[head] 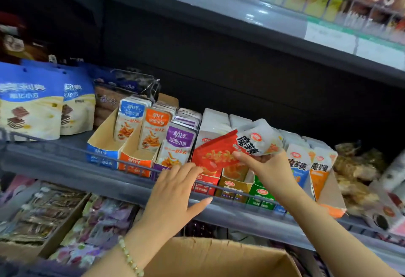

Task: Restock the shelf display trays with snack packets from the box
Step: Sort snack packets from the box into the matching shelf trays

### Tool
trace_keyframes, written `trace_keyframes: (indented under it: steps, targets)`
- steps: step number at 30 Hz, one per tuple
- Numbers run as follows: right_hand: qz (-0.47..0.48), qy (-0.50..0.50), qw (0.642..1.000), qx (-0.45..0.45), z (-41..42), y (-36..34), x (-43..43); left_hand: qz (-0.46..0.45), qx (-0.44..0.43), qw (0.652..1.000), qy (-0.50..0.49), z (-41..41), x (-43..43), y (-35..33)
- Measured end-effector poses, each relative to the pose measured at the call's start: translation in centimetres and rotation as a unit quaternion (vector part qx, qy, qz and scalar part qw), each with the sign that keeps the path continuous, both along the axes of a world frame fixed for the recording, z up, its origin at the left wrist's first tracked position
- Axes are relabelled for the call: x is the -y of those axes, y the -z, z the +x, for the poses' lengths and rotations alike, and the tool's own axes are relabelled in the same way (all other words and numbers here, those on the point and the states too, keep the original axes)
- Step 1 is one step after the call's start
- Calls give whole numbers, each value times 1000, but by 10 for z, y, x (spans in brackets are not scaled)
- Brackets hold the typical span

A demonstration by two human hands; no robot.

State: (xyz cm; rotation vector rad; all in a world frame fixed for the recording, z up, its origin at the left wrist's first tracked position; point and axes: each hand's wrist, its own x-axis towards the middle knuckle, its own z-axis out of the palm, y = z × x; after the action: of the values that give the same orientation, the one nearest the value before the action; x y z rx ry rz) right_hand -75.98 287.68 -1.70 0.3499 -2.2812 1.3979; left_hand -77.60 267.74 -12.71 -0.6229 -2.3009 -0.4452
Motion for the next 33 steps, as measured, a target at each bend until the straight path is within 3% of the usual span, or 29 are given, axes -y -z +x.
trace_keyframes:
  steps: [12, 15, 19, 24, 27, 33]
  targets:
    - [153, -44, 987, 32, -6, -10, 5, 24, -7, 1000, -1, 2, -3, -6]
    - [231, -37, 972, 36, -11, -19, 14, 30, 22, 999, 6, 5, -2, -7]
    - [329, -29, 942, 55, -15, -27, 37, 180, 114, 975, 55, 8, -1, -8]
    - [287, -38, 950, 117, -15, -29, 41, 305, 145, 933, 123, 2, 6, -33]
    - [230, -17, 970, 69, -10, -33, 32, 373, 175, 898, 153, -9, 9, -56]
    - [293, 9, 955, 43, -15, -20, 25, 290, 212, 920, 157, -25, 21, -72]
